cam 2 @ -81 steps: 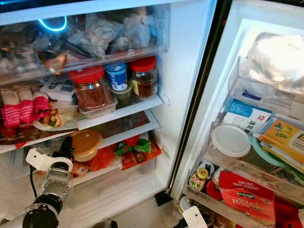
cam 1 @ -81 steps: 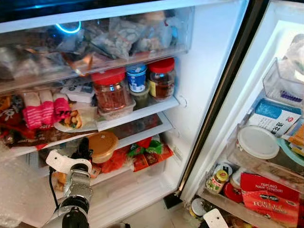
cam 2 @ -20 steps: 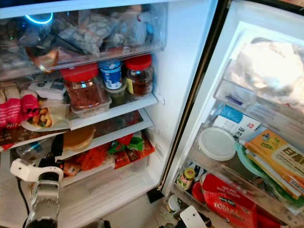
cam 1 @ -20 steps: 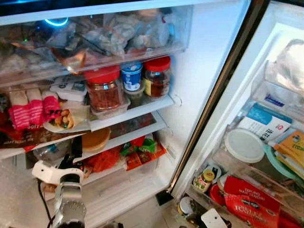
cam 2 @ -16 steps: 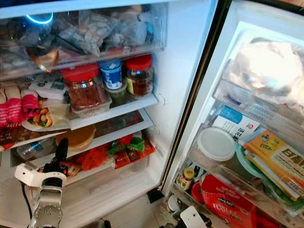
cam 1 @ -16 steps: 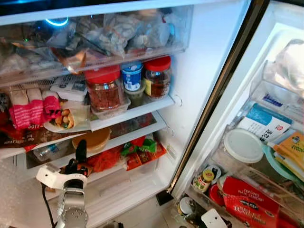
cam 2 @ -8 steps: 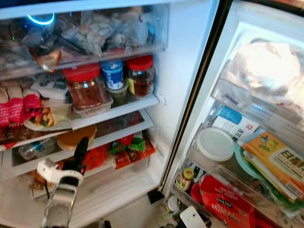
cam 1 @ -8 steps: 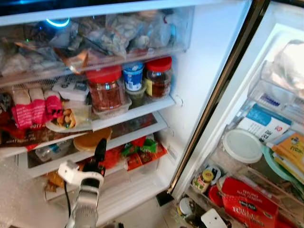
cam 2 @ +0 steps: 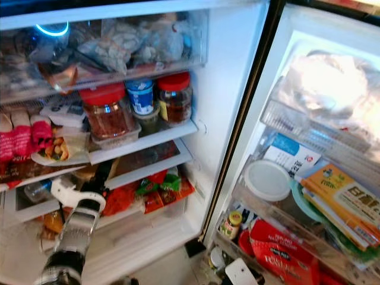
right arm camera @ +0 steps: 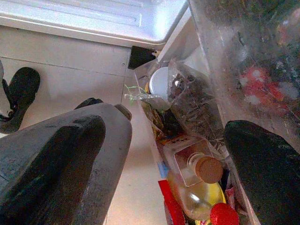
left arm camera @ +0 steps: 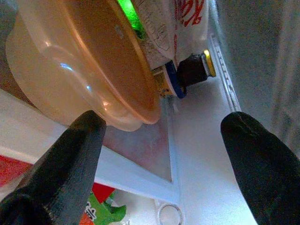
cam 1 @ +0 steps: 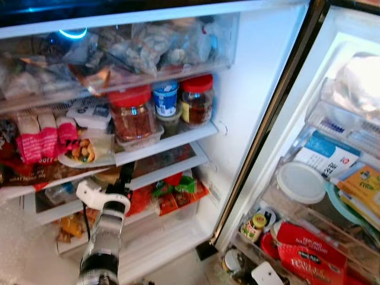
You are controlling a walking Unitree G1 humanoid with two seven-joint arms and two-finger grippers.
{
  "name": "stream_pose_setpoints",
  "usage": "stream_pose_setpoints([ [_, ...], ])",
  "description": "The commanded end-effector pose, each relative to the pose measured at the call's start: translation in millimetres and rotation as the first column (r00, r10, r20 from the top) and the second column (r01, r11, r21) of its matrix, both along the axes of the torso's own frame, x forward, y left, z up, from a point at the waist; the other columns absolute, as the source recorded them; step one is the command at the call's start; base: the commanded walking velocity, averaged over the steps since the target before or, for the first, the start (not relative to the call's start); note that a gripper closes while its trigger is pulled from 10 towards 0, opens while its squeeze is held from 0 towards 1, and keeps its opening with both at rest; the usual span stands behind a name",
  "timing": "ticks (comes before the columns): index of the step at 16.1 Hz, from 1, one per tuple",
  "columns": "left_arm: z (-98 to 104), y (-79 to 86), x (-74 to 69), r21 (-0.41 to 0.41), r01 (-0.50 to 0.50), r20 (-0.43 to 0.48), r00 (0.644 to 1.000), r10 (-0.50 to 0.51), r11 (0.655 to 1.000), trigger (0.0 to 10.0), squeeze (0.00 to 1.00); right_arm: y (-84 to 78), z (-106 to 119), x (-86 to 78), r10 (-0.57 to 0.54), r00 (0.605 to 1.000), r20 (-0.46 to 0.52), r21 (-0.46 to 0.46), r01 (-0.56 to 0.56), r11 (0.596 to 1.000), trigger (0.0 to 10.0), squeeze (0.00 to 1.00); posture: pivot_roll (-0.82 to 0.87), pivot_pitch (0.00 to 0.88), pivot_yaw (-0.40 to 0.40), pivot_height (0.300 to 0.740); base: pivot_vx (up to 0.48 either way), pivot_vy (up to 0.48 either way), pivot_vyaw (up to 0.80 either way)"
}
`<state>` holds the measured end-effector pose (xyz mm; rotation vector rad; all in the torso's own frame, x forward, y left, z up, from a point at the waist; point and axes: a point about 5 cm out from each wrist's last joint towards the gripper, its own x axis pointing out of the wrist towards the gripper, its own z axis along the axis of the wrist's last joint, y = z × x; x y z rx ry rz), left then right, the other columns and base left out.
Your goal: Restocking fridge
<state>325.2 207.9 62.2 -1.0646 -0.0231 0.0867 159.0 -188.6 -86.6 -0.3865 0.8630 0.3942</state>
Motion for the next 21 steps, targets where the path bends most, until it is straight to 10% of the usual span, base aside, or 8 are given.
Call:
stream_pose_setpoints([
  [1, -2, 3.9, 0.9, -0.005, -0.017, -0.01, 1.0, 0.017, 1.0, 10.0, 0.0, -4.4, -11, -23.3, -0.012, 0.995, -0.101, -0.033, 0.009, 0.999, 10.0, 0.0, -0.17, 0.053, -0.059, 0.665, 0.0, 0.0, 0.0],
  [6, -9, 4.2, -3.8, 0.025, 0.005, -0.026, 1.0, -0.004, 1.0, 10.0, 0.0, -2.2, -12, -26.1, -0.009, 0.994, -0.111, -0.034, 0.006, 0.999, 10.0, 0.0, -0.16, 0.054, -0.058, 0.665, 0.0, 0.0, 0.0],
  [14, 1, -10.2, -40.9, 0.425, 0.126, 0.048, 0.986, -0.162, 0.897, 10.0, 0.0, 2.7, -15, -31.9, -0.007, 0.992, -0.129, -0.041, 0.002, 0.999, 10.0, 0.0, -0.13, 0.039, -0.038, 0.665, 0.0, 0.0, 0.0],
  [19, -36, -17.3, -78.8, 0.721, 0.339, -0.213, 0.938, -0.272, 0.604, 10.0, 0.0, 3.4, -15, -30.2, -0.017, 0.991, -0.133, -0.048, 0.01, 0.999, 10.0, 0.0, -0.1, 0.007, -0.009, 0.665, 0.0, 0.0, 0.0],
  [21, -46, -10.9, -82.0, 0.744, 0.375, -0.284, 0.926, -0.247, 0.553, 10.0, 0.0, 5.3, -15, -29.0, -0.019, 0.991, -0.132, -0.046, 0.013, 0.999, 10.0, 0.0, -0.1, 0.0, 0.009, 0.665, 0.0, 0.0, 0.0],
])
